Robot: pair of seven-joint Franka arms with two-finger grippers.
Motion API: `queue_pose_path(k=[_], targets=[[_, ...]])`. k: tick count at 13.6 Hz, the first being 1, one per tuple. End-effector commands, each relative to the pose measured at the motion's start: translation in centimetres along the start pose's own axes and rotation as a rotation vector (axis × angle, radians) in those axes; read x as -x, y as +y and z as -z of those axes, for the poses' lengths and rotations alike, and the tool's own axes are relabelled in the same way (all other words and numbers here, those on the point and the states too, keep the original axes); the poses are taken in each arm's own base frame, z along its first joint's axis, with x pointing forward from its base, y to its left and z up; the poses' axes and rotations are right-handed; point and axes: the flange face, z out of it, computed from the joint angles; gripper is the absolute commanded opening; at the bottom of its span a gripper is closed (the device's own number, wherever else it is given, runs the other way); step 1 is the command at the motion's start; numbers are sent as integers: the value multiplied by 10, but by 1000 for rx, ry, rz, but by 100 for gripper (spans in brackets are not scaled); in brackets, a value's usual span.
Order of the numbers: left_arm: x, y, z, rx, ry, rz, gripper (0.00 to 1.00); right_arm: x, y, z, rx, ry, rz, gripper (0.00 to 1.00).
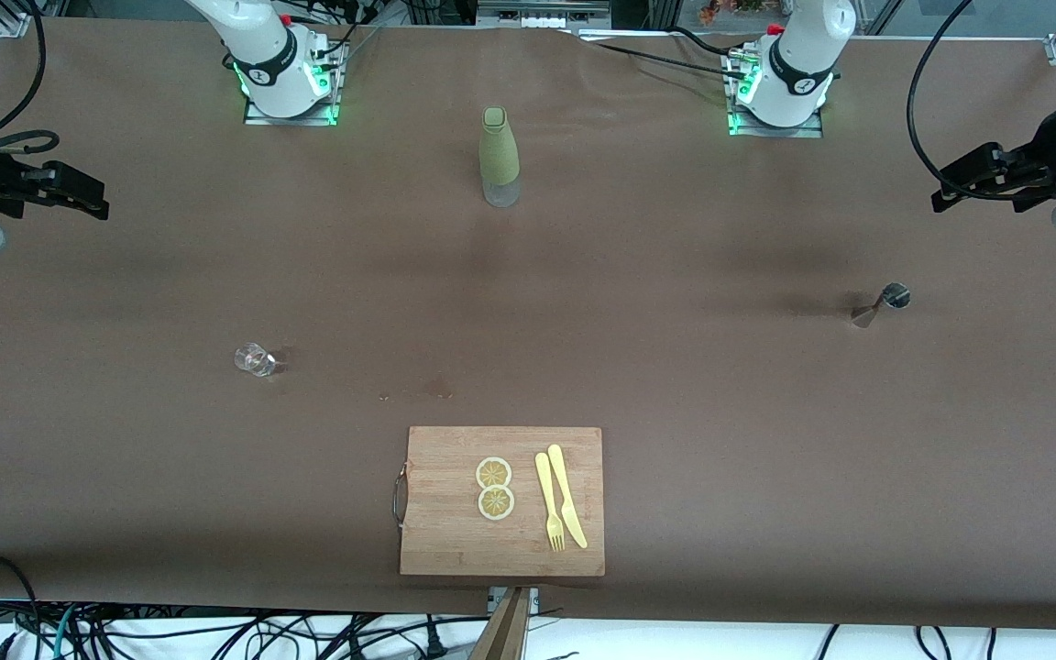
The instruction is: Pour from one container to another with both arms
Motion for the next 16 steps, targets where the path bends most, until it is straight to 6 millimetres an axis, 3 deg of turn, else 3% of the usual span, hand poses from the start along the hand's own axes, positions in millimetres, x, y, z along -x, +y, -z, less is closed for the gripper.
queue_pose_path(k=[1, 16], targets=[[0, -1, 2, -27, 1, -10, 100, 0, 4, 4, 13, 10, 0, 100], [0, -4, 0, -30, -2, 6, 100, 0, 3, 4, 11, 10, -2, 100]])
